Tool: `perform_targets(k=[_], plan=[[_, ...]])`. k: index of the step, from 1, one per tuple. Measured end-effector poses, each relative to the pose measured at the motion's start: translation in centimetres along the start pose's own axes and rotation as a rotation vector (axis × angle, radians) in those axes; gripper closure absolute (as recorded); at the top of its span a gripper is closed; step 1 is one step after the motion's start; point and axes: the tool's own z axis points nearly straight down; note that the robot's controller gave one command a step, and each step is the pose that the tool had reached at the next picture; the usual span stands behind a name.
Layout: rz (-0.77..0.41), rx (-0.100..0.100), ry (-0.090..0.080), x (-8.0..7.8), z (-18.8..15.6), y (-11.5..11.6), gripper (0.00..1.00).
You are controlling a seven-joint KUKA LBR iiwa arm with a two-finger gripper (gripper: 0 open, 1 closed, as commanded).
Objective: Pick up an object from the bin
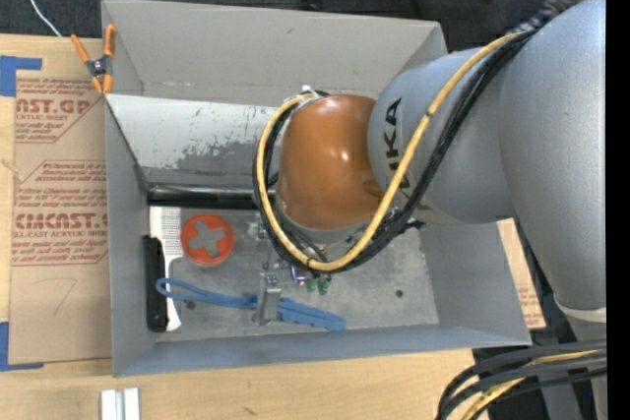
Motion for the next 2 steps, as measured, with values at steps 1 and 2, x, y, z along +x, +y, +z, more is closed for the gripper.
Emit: perform_targets(k=[1,2], plan=[[0.002,-0.001,-0.008,-0.2,-0.4,-0.1,0.0],[0.016,-0.001,0.004,-1.4,8.2,3.6,0.0]])
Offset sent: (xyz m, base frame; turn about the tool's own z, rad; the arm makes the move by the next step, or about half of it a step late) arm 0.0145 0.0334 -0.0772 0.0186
